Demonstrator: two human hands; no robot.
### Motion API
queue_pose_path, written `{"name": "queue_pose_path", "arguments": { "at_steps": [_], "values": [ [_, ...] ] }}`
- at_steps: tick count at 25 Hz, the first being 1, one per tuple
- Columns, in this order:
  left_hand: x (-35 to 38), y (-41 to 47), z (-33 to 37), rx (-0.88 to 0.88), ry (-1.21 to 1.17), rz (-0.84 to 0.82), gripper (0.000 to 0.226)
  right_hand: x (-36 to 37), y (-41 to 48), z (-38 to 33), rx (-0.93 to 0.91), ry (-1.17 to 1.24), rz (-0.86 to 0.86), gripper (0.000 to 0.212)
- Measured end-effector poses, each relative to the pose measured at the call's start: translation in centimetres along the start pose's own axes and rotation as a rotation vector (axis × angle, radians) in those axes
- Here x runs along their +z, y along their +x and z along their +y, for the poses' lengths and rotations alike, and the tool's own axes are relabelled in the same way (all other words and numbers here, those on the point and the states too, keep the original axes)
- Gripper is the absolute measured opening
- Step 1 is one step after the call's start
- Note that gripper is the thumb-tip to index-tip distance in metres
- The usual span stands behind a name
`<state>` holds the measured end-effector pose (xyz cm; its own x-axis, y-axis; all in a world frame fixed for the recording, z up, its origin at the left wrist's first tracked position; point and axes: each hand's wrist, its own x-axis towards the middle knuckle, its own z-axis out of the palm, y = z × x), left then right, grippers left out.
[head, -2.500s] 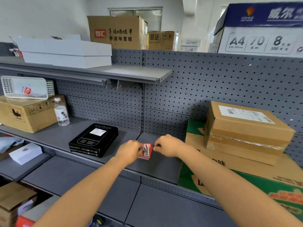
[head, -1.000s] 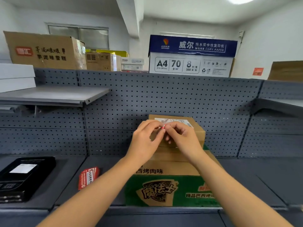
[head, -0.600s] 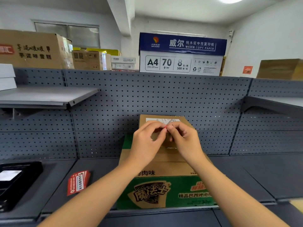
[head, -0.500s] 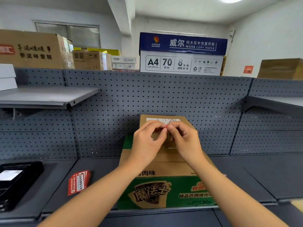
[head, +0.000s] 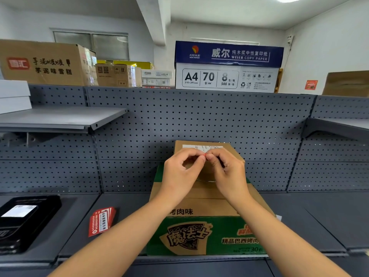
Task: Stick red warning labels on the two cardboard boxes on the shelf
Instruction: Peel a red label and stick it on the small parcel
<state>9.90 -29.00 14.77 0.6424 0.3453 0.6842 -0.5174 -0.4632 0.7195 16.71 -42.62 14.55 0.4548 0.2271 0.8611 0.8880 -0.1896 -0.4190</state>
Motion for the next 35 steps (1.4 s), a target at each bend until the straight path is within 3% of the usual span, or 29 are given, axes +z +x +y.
{"name": "queue_pose_path", "arguments": {
  "at_steps": [5,14,21,35],
  "values": [
    [-0.14,0.03,-0.14,-0.101,-0.091,-0.026,0.009,-0.06,-0.02,0.26,-0.077,-0.063,0.000,0.012],
    [-0.87,0.32,-0.08,-0.055,-0.052,-0.085,0.011,-0.27,0.15,0.49,-0.106,-0.053,-0.010,0.010],
    [-0.87,0.31,-0.17,0.019,0.018,-0.041,0.012,-0.03,0.21,0.18,-0.089,-0.036,-0.009,0.010],
    [-0.54,-0.15,0.30,-0.038,-0.034,-0.023,0.014,-0.14,-0.08,0.19,-0.079,-0.040,-0.006,0.010]
  ]
}}
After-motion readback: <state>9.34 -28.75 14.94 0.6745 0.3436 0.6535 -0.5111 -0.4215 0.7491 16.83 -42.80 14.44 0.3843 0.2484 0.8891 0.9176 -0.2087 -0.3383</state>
